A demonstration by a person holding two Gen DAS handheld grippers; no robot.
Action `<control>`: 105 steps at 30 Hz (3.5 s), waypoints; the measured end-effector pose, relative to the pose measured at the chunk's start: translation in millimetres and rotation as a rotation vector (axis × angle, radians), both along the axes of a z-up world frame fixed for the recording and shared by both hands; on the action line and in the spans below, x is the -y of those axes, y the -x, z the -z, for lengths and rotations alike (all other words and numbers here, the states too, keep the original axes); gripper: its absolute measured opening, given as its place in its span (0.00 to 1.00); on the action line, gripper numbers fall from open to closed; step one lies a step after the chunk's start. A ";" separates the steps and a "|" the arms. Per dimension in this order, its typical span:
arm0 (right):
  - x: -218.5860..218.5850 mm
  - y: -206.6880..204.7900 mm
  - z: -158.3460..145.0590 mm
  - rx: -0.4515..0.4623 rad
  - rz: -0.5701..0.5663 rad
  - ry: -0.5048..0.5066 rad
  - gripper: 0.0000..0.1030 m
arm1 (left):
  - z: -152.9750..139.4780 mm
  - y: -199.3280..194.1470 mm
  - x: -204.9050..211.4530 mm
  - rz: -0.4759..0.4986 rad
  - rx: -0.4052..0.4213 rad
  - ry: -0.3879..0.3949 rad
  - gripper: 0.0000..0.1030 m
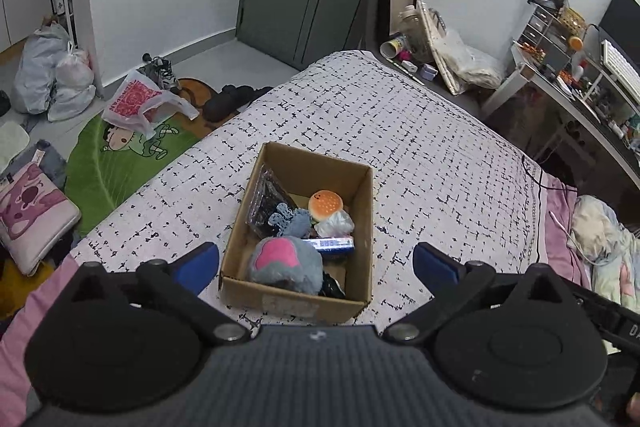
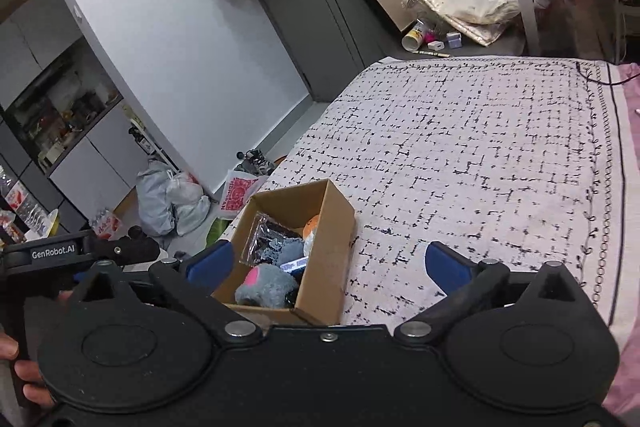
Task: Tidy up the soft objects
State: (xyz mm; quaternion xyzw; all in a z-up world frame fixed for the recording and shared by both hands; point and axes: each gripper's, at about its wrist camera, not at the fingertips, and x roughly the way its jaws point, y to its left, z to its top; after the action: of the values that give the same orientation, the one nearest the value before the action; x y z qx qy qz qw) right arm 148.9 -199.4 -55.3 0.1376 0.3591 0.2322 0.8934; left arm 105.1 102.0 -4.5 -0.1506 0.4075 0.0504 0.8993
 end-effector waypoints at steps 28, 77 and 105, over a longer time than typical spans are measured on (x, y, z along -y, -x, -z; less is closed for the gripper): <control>35.2 78.9 -26.1 0.045 -0.044 0.012 1.00 | -31.2 89.4 31.4 0.017 0.087 -0.086 0.99; 15.5 99.0 -34.7 0.044 -0.032 0.070 1.00 | -37.0 112.6 37.8 0.050 0.086 -0.158 0.99; 15.7 100.6 -32.8 0.041 -0.032 0.069 1.00 | -30.6 112.3 43.5 0.057 0.083 -0.163 0.99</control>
State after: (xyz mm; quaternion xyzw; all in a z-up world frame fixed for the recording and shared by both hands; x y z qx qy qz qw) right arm 48.3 -215.1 -22.5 0.0962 0.3508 0.2368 0.9009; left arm -7.1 58.5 26.1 -0.0673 0.3686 0.0513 0.9257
